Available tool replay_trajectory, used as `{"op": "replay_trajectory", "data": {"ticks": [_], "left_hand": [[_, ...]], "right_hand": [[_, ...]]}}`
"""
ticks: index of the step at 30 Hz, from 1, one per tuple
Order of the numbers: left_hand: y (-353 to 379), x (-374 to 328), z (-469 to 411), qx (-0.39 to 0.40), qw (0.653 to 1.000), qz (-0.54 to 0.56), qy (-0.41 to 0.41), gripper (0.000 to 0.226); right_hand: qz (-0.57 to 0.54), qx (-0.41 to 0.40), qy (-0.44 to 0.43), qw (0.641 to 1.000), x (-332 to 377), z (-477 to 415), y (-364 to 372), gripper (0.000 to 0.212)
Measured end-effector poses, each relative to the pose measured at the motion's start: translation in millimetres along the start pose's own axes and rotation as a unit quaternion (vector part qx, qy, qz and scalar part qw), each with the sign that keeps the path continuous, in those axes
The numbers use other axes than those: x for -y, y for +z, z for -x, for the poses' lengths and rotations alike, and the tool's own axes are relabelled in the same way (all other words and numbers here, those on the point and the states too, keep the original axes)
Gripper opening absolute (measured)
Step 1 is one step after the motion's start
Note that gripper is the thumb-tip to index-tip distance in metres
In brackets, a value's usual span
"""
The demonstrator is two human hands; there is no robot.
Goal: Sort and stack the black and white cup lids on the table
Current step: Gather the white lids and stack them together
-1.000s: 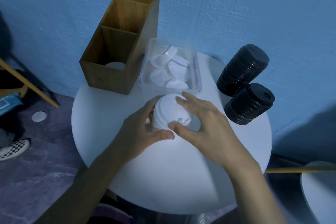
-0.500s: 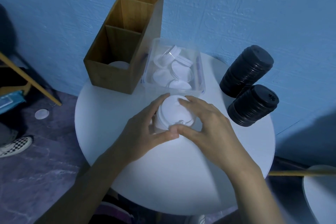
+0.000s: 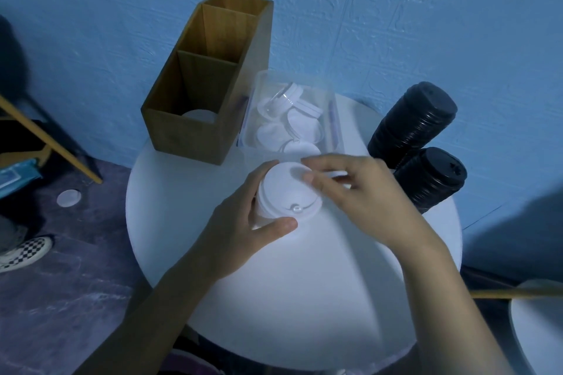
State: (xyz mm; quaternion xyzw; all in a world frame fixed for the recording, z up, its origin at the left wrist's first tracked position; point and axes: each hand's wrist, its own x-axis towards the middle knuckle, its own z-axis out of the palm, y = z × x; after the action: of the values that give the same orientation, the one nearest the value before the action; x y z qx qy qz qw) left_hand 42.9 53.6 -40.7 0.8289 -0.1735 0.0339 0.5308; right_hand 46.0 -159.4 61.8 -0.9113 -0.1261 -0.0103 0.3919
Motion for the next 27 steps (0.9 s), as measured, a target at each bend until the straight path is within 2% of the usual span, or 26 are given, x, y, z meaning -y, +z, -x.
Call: {"op": "replay_trajectory", "data": {"ticks": [3, 5, 10, 13, 16, 19, 27], "left_hand": [[-0.5, -0.8, 0.4, -0.002, 1.000, 0.010, -0.001, 0.083], [-0.5, -1.4, 1.2, -0.002, 1.000, 0.018, -0.003, 0.084], [-1.1, -3.3, 1.2, -0.008, 1.000, 0.010, 0.004, 0.080], [-1.6, -3.3, 0.6, -0.007, 1.000, 0.007, -0.002, 0.080], [-2.8, -2.2, -0.3, -0.008, 1.000, 0.003, -0.008, 0.080], [-3.5, -1.5, 0.1, -0.010, 1.000, 0.004, -0.013, 0.082], [-4.3, -4.0, 0.4, -0.013, 1.000, 0.009, -0.001, 0.077]], "right_hand": [[0.022, -0.052, -0.017, 0.998, 7.0, -27.9, -8.0, 0.019], [0.065, -0.058, -0.013, 0.996, 8.2, -50.6, -9.2, 0.018], [0.187, -0.023, -0.010, 0.982, 5.9, -113.9, 3.5, 0.032], [0.246, -0.027, -0.028, 0.969, 4.0, -150.1, 15.5, 0.047], [0.275, -0.007, 0.002, 0.961, -3.6, -179.4, 22.7, 0.065], [0.275, 0.017, 0.026, 0.961, -14.4, -194.2, 26.9, 0.065], [0.226, -0.015, 0.056, 0.972, -20.0, -187.9, 27.6, 0.049]]}}
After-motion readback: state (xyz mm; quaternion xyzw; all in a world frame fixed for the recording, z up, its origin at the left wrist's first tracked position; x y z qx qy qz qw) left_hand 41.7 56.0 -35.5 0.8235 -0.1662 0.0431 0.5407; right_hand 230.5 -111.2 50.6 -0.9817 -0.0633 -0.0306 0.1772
